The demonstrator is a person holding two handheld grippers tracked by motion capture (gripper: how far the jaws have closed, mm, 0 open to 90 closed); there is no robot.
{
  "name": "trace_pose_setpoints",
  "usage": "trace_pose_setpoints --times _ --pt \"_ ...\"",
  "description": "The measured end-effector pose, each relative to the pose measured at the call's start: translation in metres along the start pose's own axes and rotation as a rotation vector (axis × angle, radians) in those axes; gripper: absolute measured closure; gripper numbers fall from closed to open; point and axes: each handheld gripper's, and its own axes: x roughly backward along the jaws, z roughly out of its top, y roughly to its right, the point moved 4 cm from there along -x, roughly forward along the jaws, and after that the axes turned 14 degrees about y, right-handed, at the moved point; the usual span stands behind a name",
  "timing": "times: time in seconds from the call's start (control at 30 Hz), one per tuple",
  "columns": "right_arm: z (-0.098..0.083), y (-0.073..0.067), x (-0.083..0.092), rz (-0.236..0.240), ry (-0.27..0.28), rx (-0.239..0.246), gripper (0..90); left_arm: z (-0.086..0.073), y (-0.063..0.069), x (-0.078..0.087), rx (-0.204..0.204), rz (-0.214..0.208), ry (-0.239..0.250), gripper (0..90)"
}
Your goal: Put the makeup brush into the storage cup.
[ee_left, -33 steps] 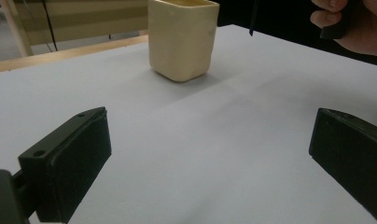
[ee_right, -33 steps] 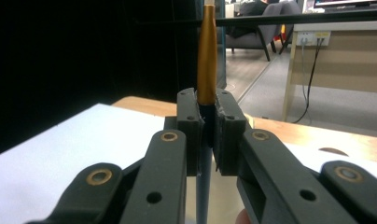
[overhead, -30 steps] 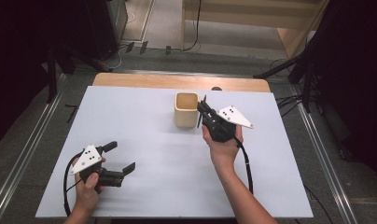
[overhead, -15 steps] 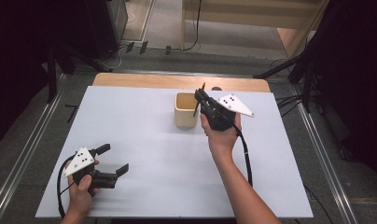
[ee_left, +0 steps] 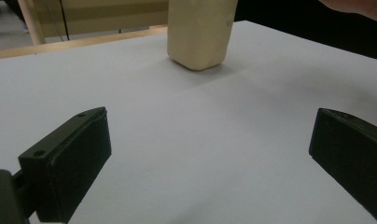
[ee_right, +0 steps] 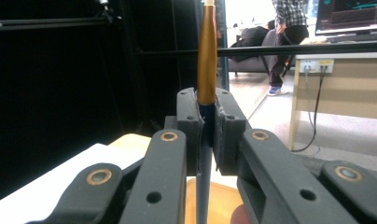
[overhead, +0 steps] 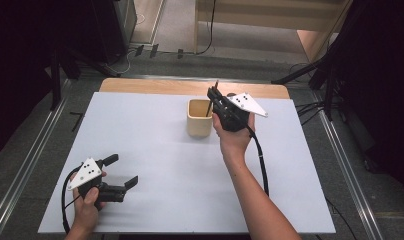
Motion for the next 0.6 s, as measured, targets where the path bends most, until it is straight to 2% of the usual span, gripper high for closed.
trace_pose_setpoints --times 0.13,0.27,0.6 --pt "-0.006 0.005 -0.005 -0.018 -0.008 0.005 84.0 -0.001 0.000 -0.001 -0.003 0.003 -0.012 0.0" --pt "-0.012 0.009 -0.009 -0.017 -0.015 -0.008 84.0 -0.001 0.000 -0.001 -0.005 0.000 -0.012 0.0" --pt "-0.032 0.011 -0.017 -0.010 -0.083 -0.002 83.9 -0.003 -0.001 -0.002 -0.003 0.003 -0.018 0.0"
